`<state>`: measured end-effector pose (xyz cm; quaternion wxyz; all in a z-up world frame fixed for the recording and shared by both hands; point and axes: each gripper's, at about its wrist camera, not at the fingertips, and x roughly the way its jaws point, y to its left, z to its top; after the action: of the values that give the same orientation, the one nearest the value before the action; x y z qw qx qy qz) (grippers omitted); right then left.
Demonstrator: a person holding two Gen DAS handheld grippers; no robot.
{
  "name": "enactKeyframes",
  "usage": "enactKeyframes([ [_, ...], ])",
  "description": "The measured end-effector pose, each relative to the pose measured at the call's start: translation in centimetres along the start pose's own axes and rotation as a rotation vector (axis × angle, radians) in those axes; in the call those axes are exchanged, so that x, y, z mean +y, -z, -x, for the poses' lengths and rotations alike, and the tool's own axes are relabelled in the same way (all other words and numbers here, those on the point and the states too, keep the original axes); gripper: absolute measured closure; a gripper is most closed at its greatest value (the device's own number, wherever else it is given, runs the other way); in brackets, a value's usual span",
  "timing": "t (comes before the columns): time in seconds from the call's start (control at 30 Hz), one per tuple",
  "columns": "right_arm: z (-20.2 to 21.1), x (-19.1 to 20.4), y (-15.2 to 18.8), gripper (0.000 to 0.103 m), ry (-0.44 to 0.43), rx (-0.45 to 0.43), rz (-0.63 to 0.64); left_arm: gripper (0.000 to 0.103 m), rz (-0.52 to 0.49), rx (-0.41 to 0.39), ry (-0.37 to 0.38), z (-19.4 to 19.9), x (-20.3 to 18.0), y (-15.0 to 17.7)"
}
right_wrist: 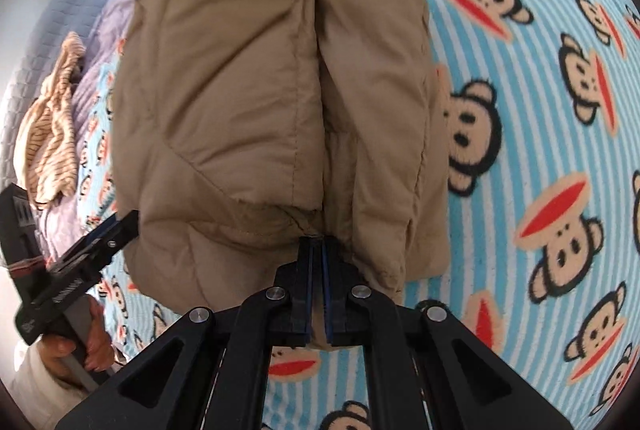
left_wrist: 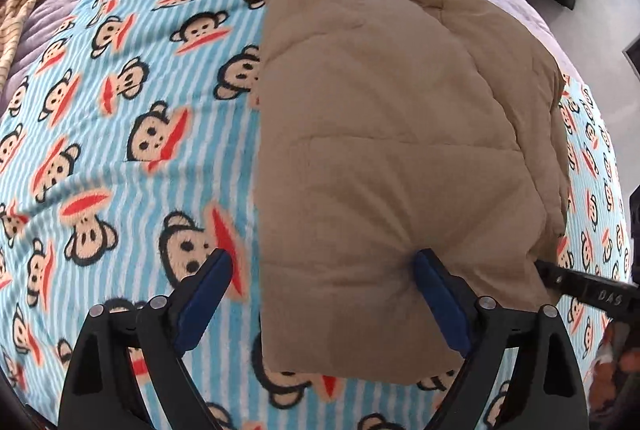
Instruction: Fold large clothes
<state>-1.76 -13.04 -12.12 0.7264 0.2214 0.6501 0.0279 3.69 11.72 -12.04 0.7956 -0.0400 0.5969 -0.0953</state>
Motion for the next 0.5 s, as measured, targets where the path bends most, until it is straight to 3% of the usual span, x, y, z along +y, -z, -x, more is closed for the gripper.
enactKeyframes([
  [0.23,2.2,0.5,0.6,0.097,0.019,0.001,-0.021,0.010,-0.022,0.024,-0.036,1.8,-0.4,-0.5],
  [0.5,5.1,0.6,1.6,0.097,0.019,-0.027,-0.079,0.010,-0.043,-0.003,-0.042,3.9,-0.7,-0.5],
])
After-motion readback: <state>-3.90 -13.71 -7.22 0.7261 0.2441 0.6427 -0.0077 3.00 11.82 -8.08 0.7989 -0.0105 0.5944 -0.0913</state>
